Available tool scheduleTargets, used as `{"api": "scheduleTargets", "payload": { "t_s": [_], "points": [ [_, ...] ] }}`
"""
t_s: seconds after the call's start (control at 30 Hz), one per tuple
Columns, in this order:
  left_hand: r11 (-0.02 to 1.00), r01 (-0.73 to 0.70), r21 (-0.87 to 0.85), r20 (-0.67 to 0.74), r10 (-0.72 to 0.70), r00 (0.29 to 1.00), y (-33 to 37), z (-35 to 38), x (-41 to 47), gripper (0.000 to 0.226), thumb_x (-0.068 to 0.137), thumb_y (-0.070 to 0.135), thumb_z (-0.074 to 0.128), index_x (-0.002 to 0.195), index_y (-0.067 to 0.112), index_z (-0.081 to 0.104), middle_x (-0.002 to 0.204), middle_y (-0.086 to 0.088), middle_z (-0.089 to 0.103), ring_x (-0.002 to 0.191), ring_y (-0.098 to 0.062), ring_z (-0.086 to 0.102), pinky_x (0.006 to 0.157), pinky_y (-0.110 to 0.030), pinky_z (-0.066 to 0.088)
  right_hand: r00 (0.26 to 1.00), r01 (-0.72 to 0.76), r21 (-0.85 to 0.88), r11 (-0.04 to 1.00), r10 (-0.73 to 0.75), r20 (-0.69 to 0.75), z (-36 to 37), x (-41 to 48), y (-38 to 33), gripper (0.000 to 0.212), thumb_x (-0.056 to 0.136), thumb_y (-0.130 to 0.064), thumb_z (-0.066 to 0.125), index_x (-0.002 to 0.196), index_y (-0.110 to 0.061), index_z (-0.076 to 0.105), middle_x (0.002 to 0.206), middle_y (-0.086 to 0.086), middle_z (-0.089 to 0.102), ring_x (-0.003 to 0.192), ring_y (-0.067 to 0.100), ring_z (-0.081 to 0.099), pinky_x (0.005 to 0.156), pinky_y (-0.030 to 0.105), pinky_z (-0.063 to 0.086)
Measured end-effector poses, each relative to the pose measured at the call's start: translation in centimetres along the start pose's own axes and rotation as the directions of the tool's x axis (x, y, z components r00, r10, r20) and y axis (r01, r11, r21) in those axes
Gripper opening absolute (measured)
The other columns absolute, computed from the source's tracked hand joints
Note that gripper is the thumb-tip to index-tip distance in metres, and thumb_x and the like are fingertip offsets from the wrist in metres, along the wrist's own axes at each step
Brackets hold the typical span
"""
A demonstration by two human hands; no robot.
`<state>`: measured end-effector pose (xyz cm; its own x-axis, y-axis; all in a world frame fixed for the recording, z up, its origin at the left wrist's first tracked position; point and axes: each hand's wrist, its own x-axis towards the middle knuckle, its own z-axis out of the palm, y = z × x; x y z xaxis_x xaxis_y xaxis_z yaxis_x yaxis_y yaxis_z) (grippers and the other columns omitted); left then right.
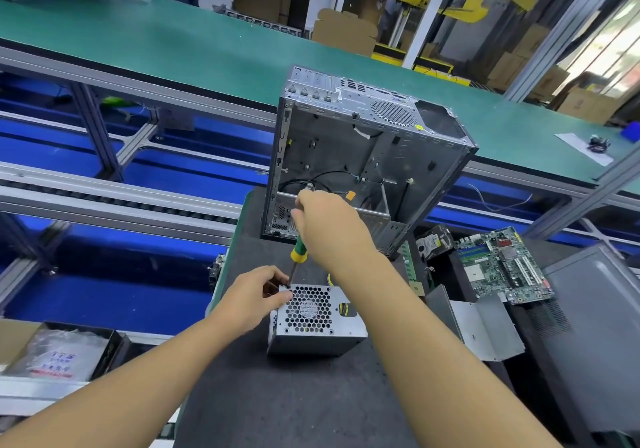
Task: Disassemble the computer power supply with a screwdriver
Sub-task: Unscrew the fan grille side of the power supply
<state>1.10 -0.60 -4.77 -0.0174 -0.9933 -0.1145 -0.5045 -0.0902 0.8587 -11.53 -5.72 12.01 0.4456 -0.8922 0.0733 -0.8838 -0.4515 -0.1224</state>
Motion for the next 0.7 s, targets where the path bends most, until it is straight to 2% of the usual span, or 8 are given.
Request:
{"api": "scheduleTargets", "payload": {
  "t_s": [0.13,0.27,0.37,0.47,0.53,0.57,0.63,0.7],
  "points": [
    [1.0,-0.002,-0.005,0.001,0.002,1.0,0.0,0.0,0.0,0.013,0.089,0.032,0.074,0.097,0.031,0.064,0.092,0.007,0.07,0.079,-0.004,0.067,0.08,-0.026,0.055,0.992,-0.01,0.098,0.995,-0.002,0.126,-0.7,0.2,0.3,0.026,0.101,-0.021,0.048,0.122,-0.006,0.047,0.12,0.014,0.044,0.105,0.032,0.047,0.085,0.039,0.042],
    [1.0,-0.008,-0.002,0.012,0.008,1.0,0.1,-0.1,0.1,0.011,0.09,0.031,0.073,0.095,0.031,0.063,0.091,0.005,0.07,0.077,-0.005,0.067,0.076,-0.023,0.053,0.962,-0.033,0.244,0.969,-0.035,0.27,-1.8,0.0,0.4,0.033,0.094,-0.019,0.054,0.126,-0.014,0.047,0.122,0.007,0.041,0.104,0.027,0.043,0.082,0.036,0.039],
    [1.0,-0.01,0.001,0.016,0.01,1.0,0.1,-0.1,0.2,0.011,0.09,0.031,0.073,0.094,0.032,0.062,0.089,0.004,0.069,0.076,-0.005,0.066,0.068,-0.015,0.048,0.946,-0.01,0.274,0.962,-0.08,0.313,-2.1,-0.1,0.2,0.04,0.089,-0.017,0.057,0.128,-0.016,0.048,0.128,0.005,0.044,0.114,0.024,0.042,0.095,0.039,0.042],
    [1.0,-0.009,0.004,0.013,0.009,1.0,0.0,-0.2,0.2,0.012,0.09,0.032,0.073,0.093,0.036,0.061,0.09,0.005,0.068,0.078,-0.006,0.065,0.069,-0.016,0.046,0.94,-0.021,0.307,0.952,-0.085,0.33,-2.1,0.0,0.4,0.041,0.087,-0.015,0.058,0.127,-0.016,0.048,0.128,0.004,0.044,0.116,0.023,0.044,0.097,0.041,0.044],
    [1.0,-0.008,-0.002,0.013,0.008,1.0,0.0,-0.2,0.2,0.012,0.09,0.033,0.073,0.093,0.036,0.061,0.09,0.006,0.068,0.078,-0.006,0.066,0.068,-0.016,0.046,0.951,-0.005,0.241,0.97,-0.07,0.302,-1.7,-0.1,0.3,0.038,0.089,-0.023,0.058,0.124,-0.016,0.046,0.124,0.004,0.042,0.119,0.025,0.041,0.096,0.042,0.044],
    [1.0,-0.01,-0.002,0.014,0.01,1.0,0.0,-0.2,0.2,0.013,0.09,0.033,0.073,0.092,0.036,0.062,0.09,0.006,0.068,0.079,-0.005,0.066,0.068,-0.016,0.046,0.962,-0.004,0.166,0.986,-0.041,0.27,-1.5,-0.1,0.3,0.041,0.091,-0.034,0.058,0.124,-0.015,0.045,0.123,0.006,0.04,0.12,0.027,0.038,0.094,0.043,0.043],
    [1.0,-0.015,-0.004,0.015,0.015,1.0,0.0,-0.1,0.2,0.013,0.089,0.032,0.074,0.092,0.036,0.062,0.09,0.007,0.069,0.079,-0.003,0.066,0.07,-0.016,0.048,0.978,-0.07,0.036,0.997,0.061,0.2,-1.2,-0.1,0.2,0.059,0.093,-0.061,0.048,0.127,-0.013,0.041,0.125,0.01,0.042,0.119,0.031,0.039,0.087,0.046,0.043],
    [1.0,-0.012,-0.002,0.015,0.012,1.0,-0.1,-0.1,0.2,0.013,0.089,0.033,0.074,0.093,0.037,0.062,0.091,0.009,0.069,0.079,-0.001,0.066,0.07,-0.015,0.048,0.974,-0.16,0.019,0.987,0.155,0.163,-1.1,0.0,0.1,0.057,0.096,-0.065,0.036,0.118,-0.012,0.041,0.121,0.014,0.05,0.103,0.035,0.05,0.074,0.043,0.042]
  ]
}}
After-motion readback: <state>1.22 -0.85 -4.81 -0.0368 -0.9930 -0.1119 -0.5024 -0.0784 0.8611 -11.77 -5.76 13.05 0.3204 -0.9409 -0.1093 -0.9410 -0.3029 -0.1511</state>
